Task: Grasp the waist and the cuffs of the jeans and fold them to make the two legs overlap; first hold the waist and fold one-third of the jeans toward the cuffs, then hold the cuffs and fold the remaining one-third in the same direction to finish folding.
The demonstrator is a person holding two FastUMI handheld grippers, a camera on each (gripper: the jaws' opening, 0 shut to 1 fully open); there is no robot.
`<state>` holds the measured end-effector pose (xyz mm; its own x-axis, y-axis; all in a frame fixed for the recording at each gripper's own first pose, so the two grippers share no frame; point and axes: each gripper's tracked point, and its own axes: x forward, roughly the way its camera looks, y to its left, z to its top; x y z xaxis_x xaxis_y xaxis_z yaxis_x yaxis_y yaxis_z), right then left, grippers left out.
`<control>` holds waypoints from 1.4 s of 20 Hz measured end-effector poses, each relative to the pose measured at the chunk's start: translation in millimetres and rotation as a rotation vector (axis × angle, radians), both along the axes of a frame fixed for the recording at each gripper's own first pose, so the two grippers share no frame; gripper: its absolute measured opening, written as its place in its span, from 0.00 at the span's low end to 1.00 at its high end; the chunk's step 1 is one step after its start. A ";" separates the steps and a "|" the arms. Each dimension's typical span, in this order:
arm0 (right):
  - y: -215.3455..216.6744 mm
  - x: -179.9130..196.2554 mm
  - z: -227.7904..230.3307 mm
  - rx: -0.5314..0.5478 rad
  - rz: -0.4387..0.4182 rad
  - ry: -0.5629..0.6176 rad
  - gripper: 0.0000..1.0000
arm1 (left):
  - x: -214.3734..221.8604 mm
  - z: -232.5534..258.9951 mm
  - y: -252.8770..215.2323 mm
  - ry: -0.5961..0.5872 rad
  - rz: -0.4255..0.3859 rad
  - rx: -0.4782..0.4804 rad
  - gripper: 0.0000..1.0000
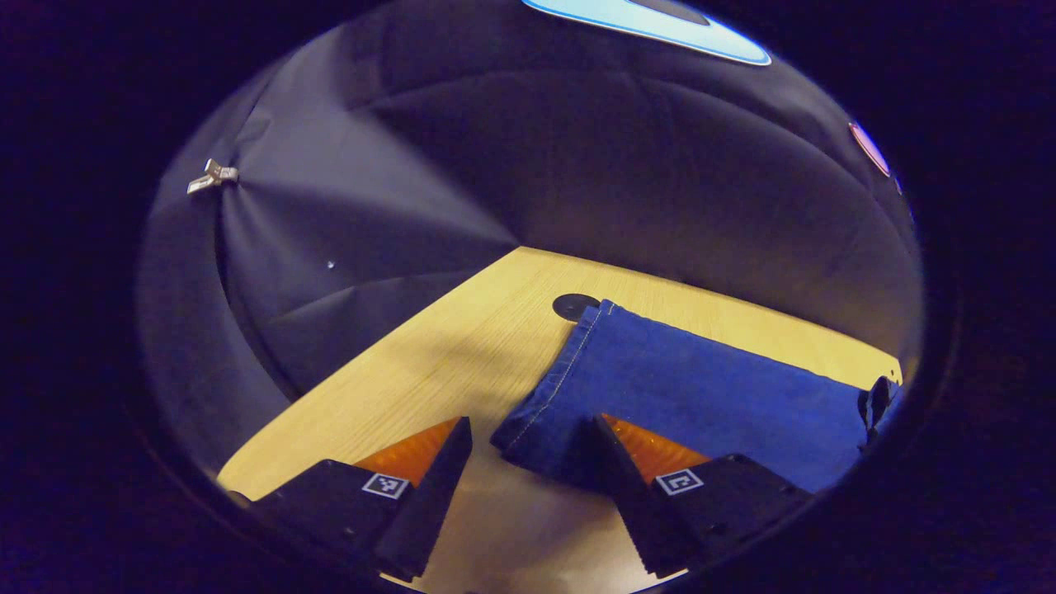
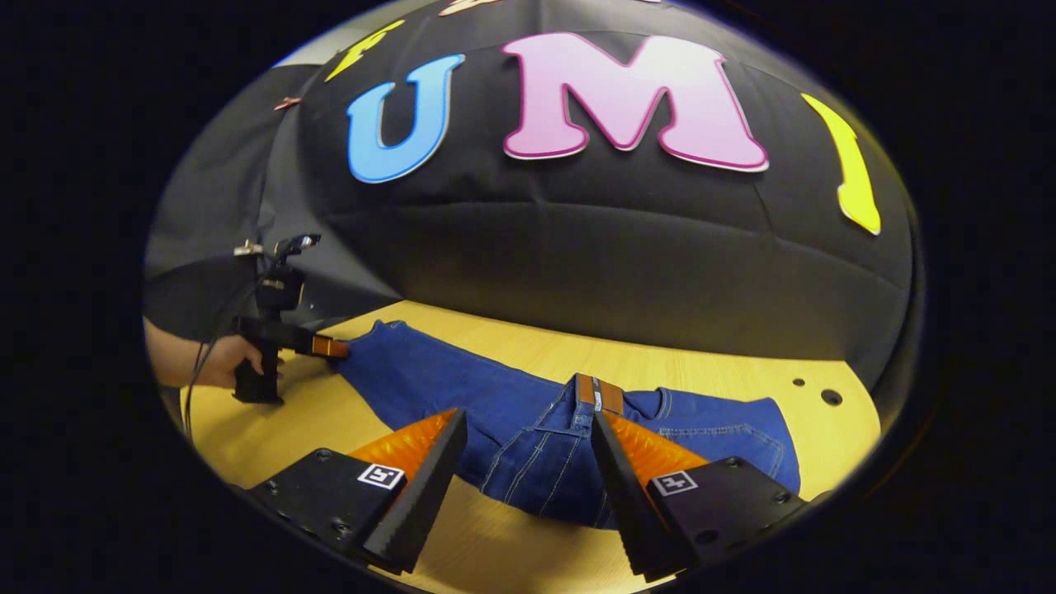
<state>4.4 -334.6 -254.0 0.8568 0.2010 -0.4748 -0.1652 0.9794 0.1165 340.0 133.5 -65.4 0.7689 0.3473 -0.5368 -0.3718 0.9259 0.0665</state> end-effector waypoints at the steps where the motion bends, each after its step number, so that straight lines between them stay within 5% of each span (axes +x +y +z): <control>1: -4.0 -0.7 -1.5 0.019 -0.018 0.019 0.92 | -4.0 0.5 -3.8 0.022 -0.007 0.010 0.86; 3: -17.9 -6.0 -7.4 0.023 -0.055 0.067 0.92 | -0.4 -2.5 -6.0 0.035 -0.022 -0.020 0.71; 5: -37.1 -12.3 -17.3 -0.026 -0.081 0.110 0.86 | 0.8 -2.2 -12.2 0.039 -0.030 -0.088 0.66; 6: -50.6 -20.6 -21.0 -0.067 -0.093 0.142 0.91 | 3.8 -1.7 -19.9 0.033 -0.056 -0.122 0.60; 8: -65.8 -26.9 -19.1 -0.085 -0.116 0.137 0.94 | 7.2 -9.0 -24.1 0.042 -0.093 -0.149 0.36; 12: -71.5 -36.3 -20.3 -0.089 -0.105 0.141 0.94 | 11.6 -9.7 -27.6 0.030 -0.168 -0.228 0.21; 15: -68.6 -42.0 -23.5 -0.086 -0.085 0.158 0.95 | 10.4 -0.1 -21.4 -0.010 -0.137 -0.306 0.06; 20: -72.1 -49.5 -17.2 -0.084 -0.065 0.158 0.94 | 12.1 16.6 -23.2 -0.054 -0.129 -0.316 0.06; 23: -82.0 -49.7 -11.6 -0.102 -0.063 0.156 0.94 | 19.4 41.6 -20.5 -0.128 -0.198 -0.285 0.06; 28: -97.6 -45.0 3.7 -0.109 -0.082 0.130 0.94 | 15.4 -1.6 -6.1 0.076 -0.169 -0.123 0.12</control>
